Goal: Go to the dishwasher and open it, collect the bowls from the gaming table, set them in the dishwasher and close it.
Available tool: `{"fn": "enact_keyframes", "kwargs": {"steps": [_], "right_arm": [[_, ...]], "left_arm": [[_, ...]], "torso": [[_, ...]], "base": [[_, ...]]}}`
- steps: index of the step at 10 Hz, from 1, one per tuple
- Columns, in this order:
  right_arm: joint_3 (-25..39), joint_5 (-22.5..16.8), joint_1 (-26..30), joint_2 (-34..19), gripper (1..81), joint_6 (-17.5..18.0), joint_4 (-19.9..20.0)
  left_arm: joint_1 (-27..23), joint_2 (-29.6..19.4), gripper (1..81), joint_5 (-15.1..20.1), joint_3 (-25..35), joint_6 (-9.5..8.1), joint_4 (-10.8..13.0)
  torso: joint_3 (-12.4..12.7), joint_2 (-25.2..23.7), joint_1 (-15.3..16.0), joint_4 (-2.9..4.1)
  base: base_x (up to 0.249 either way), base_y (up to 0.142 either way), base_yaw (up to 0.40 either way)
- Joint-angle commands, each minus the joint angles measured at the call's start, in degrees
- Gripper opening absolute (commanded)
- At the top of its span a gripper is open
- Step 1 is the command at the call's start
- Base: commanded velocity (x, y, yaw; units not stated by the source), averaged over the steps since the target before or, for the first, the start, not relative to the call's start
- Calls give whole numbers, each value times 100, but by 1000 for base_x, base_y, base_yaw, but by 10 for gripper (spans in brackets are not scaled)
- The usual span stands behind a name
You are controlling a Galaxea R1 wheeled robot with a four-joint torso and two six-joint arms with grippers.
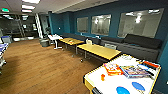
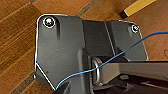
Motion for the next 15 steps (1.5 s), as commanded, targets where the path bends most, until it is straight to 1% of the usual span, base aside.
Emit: {"fn": "enact_keyframes", "kwargs": {"steps": [1,15], "right_arm": [[48,-222,289,-18,811,-1,-49],[31,-222,289,-18,811,-1,-49]], "left_arm": [[-269,-25,811,302,42,36,9],[-269,-16,811,302,33,36,9]], "torso": [[0,0,0,0],[0,0,-7,0]], "base": [[137,102,0],[122,94,0]]}}
